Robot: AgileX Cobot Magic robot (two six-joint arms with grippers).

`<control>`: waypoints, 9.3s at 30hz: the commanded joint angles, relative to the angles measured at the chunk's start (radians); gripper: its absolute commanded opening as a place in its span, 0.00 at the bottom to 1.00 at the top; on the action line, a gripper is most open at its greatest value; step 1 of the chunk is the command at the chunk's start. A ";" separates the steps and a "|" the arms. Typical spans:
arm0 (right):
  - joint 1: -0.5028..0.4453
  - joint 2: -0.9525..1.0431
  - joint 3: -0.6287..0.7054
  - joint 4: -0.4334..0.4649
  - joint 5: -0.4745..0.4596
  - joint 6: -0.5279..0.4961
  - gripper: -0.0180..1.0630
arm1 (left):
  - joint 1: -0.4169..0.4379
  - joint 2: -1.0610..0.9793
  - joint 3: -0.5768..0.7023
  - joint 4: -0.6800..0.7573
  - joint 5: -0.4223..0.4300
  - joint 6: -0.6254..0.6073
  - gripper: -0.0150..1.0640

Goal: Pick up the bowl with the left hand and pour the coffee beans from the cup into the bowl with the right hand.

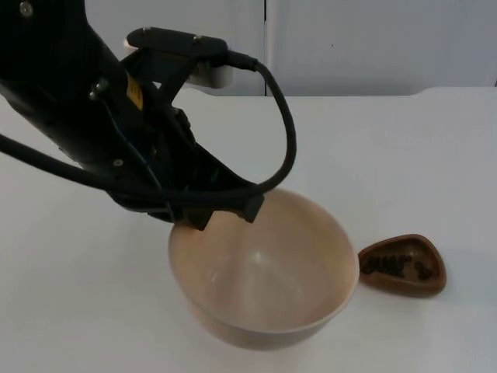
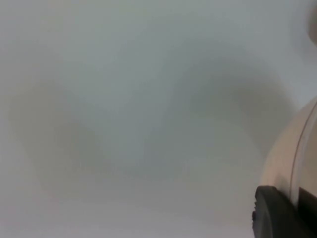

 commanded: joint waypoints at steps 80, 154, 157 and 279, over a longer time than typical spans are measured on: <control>0.442 1.325 -0.346 -0.288 -0.334 0.504 0.94 | -0.005 -0.016 0.002 -0.006 -0.021 -0.008 0.01; 0.442 1.650 -0.343 -0.337 -0.611 0.530 0.02 | -0.005 -0.016 0.002 -0.006 -0.040 -0.008 0.01; 0.442 1.643 -0.343 -0.334 -0.589 0.530 0.02 | -0.005 -0.016 0.002 -0.006 -0.040 -0.008 0.01; 1.105 1.209 -0.684 -0.997 0.119 0.545 0.02 | -0.005 -0.016 0.002 -0.021 -0.046 -0.008 0.01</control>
